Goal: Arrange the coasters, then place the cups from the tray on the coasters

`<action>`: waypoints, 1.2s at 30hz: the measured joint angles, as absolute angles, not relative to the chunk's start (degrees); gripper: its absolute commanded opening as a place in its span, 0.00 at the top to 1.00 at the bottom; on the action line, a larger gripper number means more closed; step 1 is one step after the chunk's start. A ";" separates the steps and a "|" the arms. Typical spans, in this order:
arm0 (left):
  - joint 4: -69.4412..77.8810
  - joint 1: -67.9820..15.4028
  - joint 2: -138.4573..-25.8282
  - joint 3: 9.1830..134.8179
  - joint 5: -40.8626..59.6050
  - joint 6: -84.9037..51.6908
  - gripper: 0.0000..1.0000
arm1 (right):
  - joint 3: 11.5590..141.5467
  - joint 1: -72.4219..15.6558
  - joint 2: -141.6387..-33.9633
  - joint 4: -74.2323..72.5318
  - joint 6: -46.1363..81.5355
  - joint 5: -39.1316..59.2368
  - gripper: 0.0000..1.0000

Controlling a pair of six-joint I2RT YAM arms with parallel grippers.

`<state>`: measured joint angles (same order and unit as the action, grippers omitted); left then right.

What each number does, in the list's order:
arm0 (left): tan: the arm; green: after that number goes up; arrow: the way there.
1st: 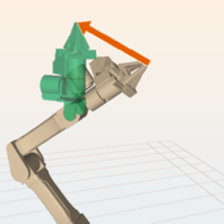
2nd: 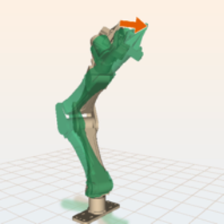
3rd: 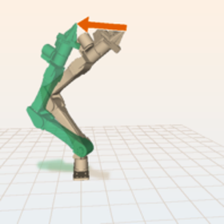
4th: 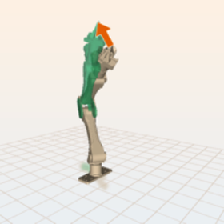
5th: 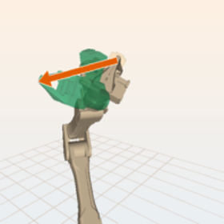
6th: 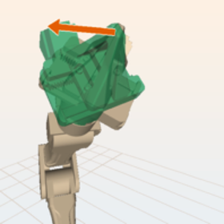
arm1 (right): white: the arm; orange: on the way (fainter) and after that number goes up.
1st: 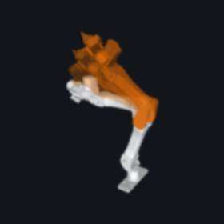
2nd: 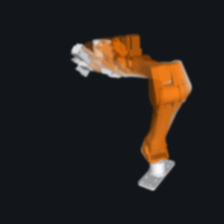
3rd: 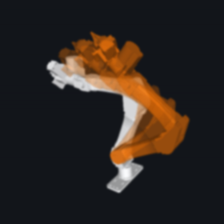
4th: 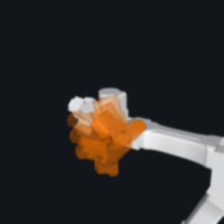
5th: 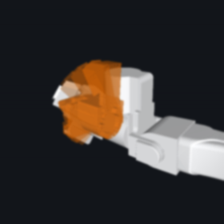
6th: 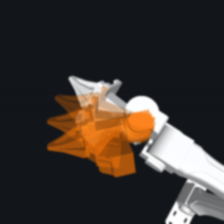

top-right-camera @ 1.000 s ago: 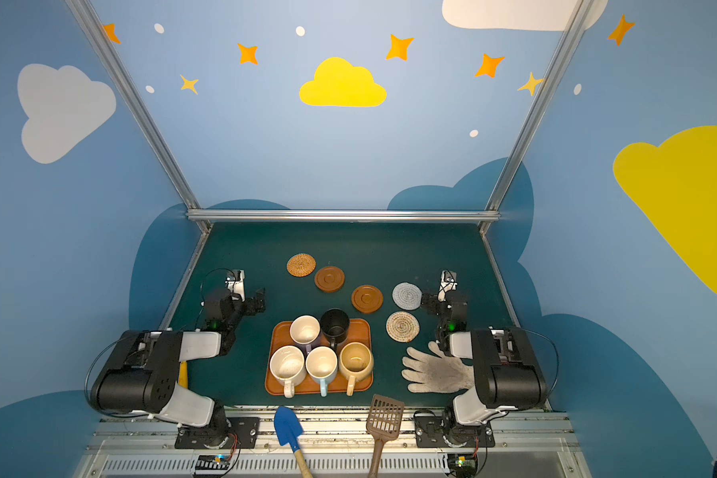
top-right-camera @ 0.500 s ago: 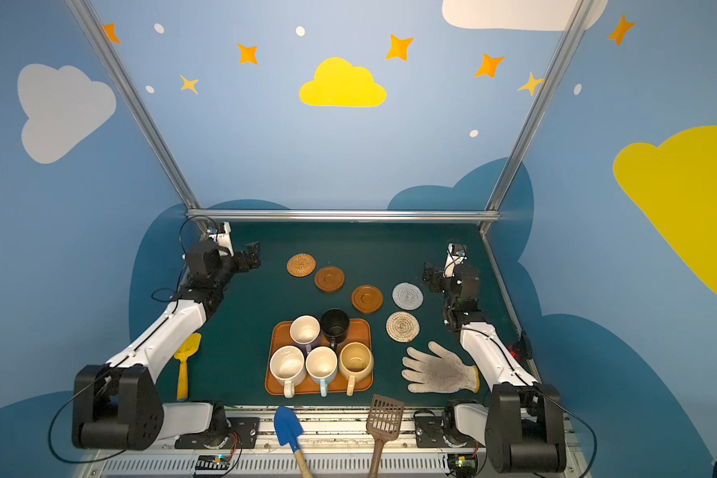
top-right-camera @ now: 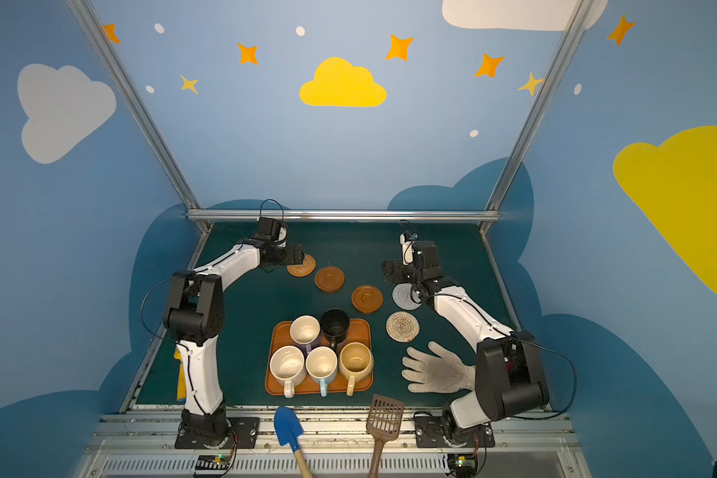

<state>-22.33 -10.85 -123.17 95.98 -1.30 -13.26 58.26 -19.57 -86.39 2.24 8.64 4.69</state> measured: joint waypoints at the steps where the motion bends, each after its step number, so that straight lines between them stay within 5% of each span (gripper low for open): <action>1: -23.70 -11.22 -124.95 98.54 -1.69 -13.13 0.00 | 58.67 -20.14 -86.98 2.85 8.54 5.15 0.03; 17: -40.47 -16.51 -143.39 125.10 -10.76 -9.85 0.05 | 64.88 -23.88 -91.90 9.19 8.60 9.37 0.04; 23: -41.25 -15.75 -142.69 123.22 -11.46 -10.20 0.18 | 65.52 -25.74 -92.40 10.52 8.80 10.11 0.05; 36: -36.23 -12.27 -129.45 101.14 -10.76 -14.15 0.21 | 75.31 -30.30 -99.94 13.98 8.64 11.70 0.05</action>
<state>-36.23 -12.27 -129.45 101.14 -10.76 -14.15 75.31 -30.30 -99.94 13.98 8.64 11.70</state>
